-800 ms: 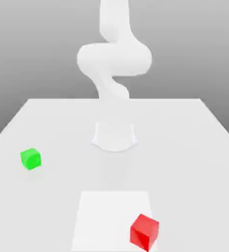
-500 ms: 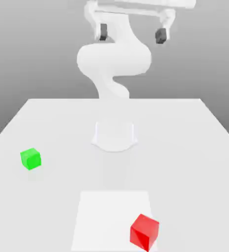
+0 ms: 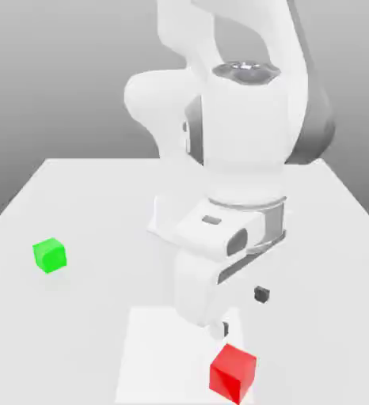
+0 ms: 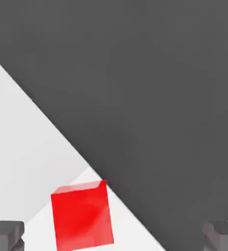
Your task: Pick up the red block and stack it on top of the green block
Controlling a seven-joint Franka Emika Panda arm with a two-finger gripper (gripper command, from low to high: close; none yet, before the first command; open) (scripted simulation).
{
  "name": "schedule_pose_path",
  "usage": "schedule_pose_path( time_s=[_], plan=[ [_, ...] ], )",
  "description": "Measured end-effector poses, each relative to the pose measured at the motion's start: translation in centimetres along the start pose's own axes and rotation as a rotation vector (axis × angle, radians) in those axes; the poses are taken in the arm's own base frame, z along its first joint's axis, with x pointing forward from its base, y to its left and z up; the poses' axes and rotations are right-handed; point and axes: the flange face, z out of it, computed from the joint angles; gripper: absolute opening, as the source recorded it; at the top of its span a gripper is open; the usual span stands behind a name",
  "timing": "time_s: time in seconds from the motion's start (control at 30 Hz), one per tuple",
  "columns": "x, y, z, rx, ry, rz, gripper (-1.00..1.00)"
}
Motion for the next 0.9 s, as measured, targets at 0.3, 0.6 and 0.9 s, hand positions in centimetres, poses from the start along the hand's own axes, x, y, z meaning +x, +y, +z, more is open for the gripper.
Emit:
schedule_pose_path(
  time_s=[0.3,0.6,0.9],
  plan=[
    [-0.7,-0.1,7.9,-0.004,-0.029,-0.035,-1.00],
    [-0.6,0.3,2.5,-0.007,-0.030,-0.025,-1.00],
    [-13.8,24.4,-2.9,-0.097,-0.029,0.608,-1.00]
  ],
)
